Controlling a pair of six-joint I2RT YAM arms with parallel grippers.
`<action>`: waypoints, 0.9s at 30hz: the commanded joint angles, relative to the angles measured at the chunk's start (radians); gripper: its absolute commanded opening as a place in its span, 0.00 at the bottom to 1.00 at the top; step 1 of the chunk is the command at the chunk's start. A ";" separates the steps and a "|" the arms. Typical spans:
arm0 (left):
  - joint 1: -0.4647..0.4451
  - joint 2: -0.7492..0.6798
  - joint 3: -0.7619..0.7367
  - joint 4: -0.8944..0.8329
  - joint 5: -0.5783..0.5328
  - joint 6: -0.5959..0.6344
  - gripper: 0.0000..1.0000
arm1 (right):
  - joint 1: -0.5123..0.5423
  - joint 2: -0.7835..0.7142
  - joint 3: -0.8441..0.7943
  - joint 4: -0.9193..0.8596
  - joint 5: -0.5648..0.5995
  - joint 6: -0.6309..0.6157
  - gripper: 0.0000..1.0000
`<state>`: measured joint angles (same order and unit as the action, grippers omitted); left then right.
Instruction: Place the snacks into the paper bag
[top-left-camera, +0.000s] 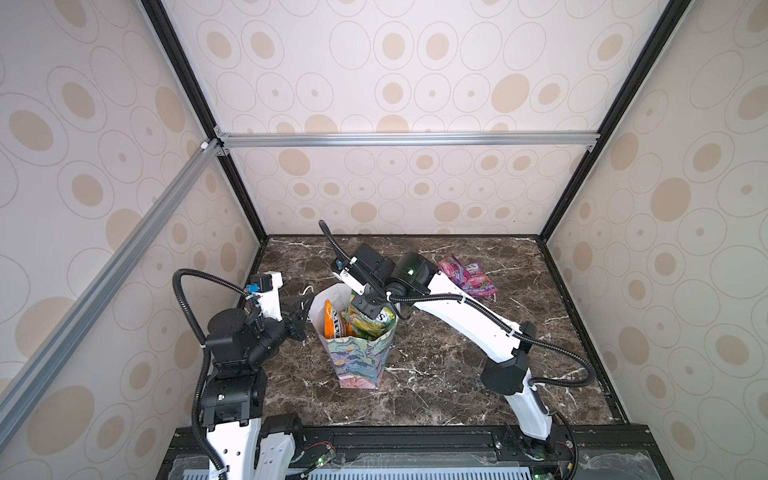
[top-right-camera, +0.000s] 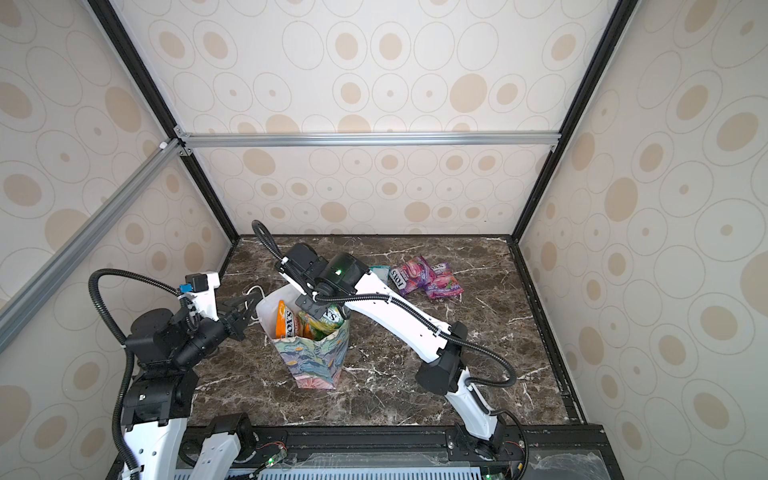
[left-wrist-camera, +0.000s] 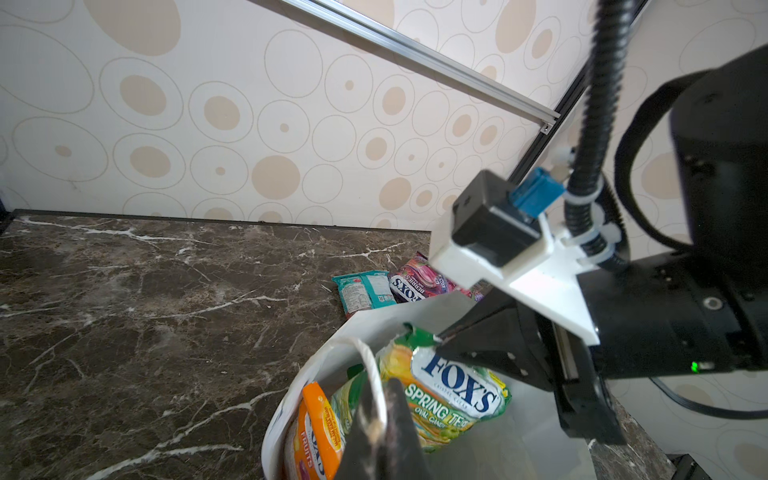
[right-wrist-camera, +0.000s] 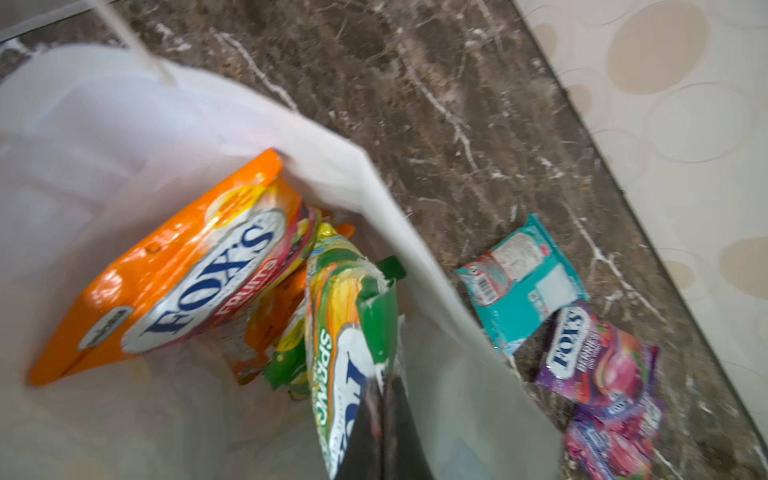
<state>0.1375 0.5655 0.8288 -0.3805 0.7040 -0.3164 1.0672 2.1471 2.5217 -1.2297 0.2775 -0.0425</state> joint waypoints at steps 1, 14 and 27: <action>-0.003 -0.004 0.015 -0.008 -0.002 0.031 0.00 | 0.009 -0.086 -0.009 0.093 0.232 -0.027 0.00; -0.003 -0.003 0.002 -0.008 -0.006 0.034 0.00 | 0.092 0.010 0.064 -0.045 -0.062 0.009 0.14; -0.003 0.032 -0.004 0.017 -0.060 0.072 0.00 | 0.099 -0.228 -0.100 0.120 -0.219 0.025 0.48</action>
<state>0.1375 0.5842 0.8257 -0.3744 0.6632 -0.2840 1.1660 2.0373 2.4763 -1.1702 -0.0368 -0.0338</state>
